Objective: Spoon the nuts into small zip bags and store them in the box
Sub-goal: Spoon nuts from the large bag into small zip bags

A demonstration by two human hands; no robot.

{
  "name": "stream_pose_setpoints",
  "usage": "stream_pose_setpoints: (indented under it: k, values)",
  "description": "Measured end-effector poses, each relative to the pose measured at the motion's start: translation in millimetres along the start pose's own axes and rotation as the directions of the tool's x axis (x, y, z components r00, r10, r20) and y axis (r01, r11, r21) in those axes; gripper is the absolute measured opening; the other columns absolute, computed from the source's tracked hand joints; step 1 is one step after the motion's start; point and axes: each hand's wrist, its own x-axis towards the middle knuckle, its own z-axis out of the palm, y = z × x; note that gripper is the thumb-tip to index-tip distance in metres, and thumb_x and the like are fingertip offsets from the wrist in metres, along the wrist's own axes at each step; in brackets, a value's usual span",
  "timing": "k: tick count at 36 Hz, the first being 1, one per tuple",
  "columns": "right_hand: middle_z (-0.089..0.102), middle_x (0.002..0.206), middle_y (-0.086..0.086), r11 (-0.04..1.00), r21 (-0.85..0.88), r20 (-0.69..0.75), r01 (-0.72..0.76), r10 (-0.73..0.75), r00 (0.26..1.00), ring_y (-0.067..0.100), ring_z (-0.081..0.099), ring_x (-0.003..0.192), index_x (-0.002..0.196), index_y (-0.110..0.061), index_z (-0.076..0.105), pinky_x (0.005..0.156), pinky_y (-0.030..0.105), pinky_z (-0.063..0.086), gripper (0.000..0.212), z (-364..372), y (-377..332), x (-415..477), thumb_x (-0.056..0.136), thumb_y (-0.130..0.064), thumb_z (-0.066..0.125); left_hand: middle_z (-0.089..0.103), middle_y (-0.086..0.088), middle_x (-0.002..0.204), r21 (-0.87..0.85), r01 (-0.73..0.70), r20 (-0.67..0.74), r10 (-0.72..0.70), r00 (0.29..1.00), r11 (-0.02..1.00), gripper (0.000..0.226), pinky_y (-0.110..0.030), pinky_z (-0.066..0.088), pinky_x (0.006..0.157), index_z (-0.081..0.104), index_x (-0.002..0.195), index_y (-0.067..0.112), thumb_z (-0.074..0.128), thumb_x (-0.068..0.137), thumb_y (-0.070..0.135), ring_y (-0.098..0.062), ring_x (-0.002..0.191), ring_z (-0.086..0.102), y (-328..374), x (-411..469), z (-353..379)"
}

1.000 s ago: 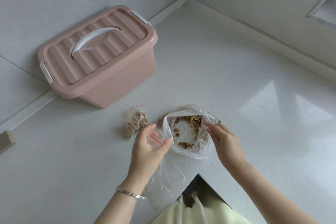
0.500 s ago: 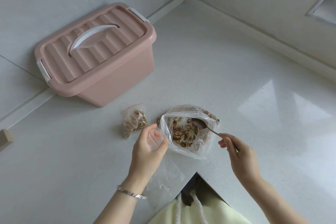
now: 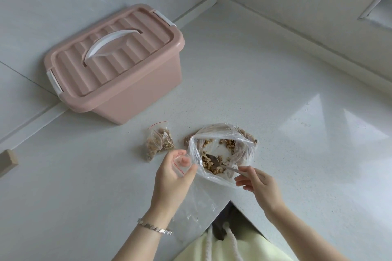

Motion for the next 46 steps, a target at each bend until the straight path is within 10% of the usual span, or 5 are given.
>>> stream_pose_setpoints:
  k: [10, 23, 30, 46]
  values:
    - [0.069, 0.075, 0.011, 0.913, 0.361, 0.019, -0.192, 0.199, 0.980, 0.017, 0.064, 0.069, 0.101, -0.003, 0.063, 0.071, 0.028, 0.047, 0.034, -26, -3, -1, 0.098, -0.027, 0.038, 0.062, 0.010, 0.086, -0.007, -0.039, 0.022, 0.039, 0.999, 0.999, 0.031, 0.003, 0.037, 0.067, 0.054, 0.085, 0.031, 0.072, 0.075, 0.008, 0.001, 0.087, 0.056, 3, -2, 4]
    - [0.070, 0.067, 0.009, 0.960, 0.206, -0.100, 0.190, -0.173, 0.980, 0.017, 0.065, 0.062, 0.086, -0.008, 0.068, 0.057, 0.019, 0.051, 0.041, -35, -74, -30, 0.090, -0.037, 0.038, 0.061, 0.013, 0.082, -0.005, -0.051, 0.049, 0.052, 0.997, 0.999, 0.029, 0.003, 0.037, 0.062, 0.051, 0.088, 0.028, 0.073, 0.075, 0.014, 0.013, 0.078, 0.053, 19, 10, 31]
    - [0.071, 0.072, 0.008, 0.916, 0.106, -0.115, 0.386, -0.374, 0.920, 0.017, 0.066, 0.063, 0.080, -0.029, 0.074, 0.057, 0.018, 0.050, 0.061, -12, -83, -51, 0.060, -0.082, 0.051, 0.055, 0.015, 0.086, -0.041, -0.056, 0.002, 0.056, 0.998, 0.998, 0.033, 0.003, 0.037, 0.061, 0.049, 0.097, 0.020, 0.073, 0.076, 0.015, 0.007, 0.077, 0.050, 28, 15, 39]
    - [0.069, 0.073, -0.014, 0.762, -0.164, -0.184, 0.627, -0.648, 0.739, 0.001, 0.063, 0.069, 0.084, -0.031, 0.065, 0.064, 0.005, 0.044, 0.038, -16, -70, -55, 0.088, -0.058, 0.039, 0.061, 0.009, 0.088, -0.137, -0.084, -0.017, 0.082, 0.996, 0.987, 0.033, 0.004, 0.035, 0.069, 0.047, 0.092, 0.027, 0.072, 0.076, 0.012, 0.008, 0.089, 0.054, 19, 19, 37]
